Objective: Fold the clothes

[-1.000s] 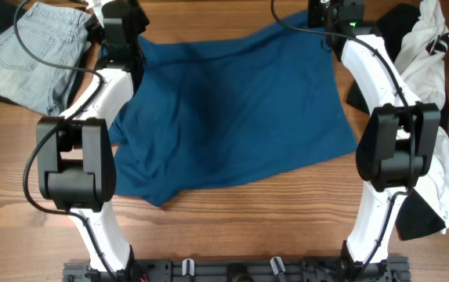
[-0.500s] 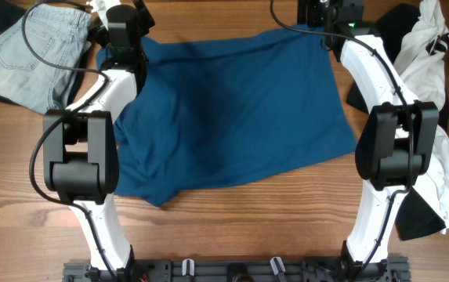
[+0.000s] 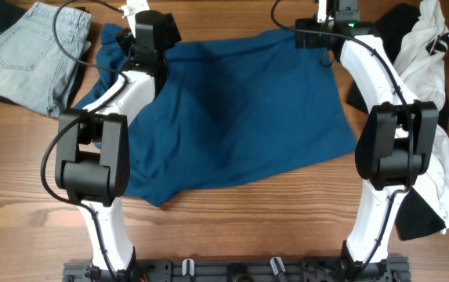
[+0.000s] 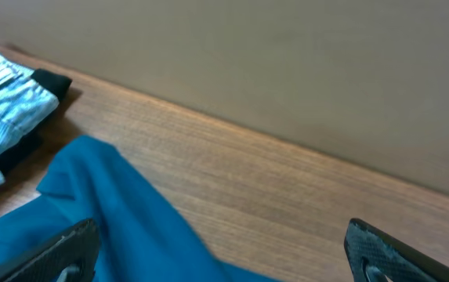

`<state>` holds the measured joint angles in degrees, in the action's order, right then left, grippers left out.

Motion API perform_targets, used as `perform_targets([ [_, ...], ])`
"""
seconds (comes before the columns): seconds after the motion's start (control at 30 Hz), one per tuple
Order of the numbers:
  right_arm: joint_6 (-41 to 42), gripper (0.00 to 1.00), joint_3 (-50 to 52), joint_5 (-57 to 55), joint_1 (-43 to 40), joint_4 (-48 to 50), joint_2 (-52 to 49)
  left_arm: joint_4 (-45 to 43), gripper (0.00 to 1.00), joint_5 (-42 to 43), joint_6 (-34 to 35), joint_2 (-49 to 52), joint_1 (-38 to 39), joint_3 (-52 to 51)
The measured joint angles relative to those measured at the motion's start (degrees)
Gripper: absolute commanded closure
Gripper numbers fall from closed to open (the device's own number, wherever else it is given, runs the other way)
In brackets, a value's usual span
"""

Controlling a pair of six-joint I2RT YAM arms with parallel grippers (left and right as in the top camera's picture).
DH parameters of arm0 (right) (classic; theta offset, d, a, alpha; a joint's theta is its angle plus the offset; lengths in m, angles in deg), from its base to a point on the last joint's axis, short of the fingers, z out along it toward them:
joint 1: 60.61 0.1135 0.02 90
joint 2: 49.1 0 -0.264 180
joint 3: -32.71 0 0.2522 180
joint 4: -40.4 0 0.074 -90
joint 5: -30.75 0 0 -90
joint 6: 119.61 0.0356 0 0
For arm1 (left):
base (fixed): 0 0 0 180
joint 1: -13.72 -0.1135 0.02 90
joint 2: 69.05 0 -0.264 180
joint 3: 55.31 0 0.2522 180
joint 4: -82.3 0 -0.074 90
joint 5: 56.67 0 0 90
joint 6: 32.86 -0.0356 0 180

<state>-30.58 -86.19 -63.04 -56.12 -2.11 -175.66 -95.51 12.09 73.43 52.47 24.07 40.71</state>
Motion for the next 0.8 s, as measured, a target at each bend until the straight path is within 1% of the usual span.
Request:
perform_targets([
  [0.13,1.1,0.0,0.0,0.3,0.0,-1.0,0.0,1.7,0.01,0.0,0.2,0.0,0.0,0.0],
  [0.2,1.4,0.0,0.0,0.4,0.0,-1.0,0.0,1.6,0.05,0.0,0.2,-0.2,0.1,0.0],
  [0.27,1.4,0.0,0.0,0.4,0.0,-0.6,0.0,1.5,0.05,0.0,0.4,-0.5,0.1,0.0],
  [0.33,1.4,0.0,0.0,0.4,0.0,0.2,0.0,1.3,0.11,0.0,0.4,-2.0,0.1,0.0],
  [0.37,1.4,0.0,0.0,0.4,0.0,0.2,0.0,1.4,0.12,0.0,0.5,-2.7,0.1,0.0],
  [0.53,1.4,0.0,0.0,2.3,0.0,-1.0,0.0,3.5,0.11,0.0,0.6,-5.6,0.1,0.1],
  [0.8,1.6,0.0,0.0,3.0,0.0,-1.1,0.0,8.7,0.11,0.4,0.6,-5.7,0.1,0.1],
])
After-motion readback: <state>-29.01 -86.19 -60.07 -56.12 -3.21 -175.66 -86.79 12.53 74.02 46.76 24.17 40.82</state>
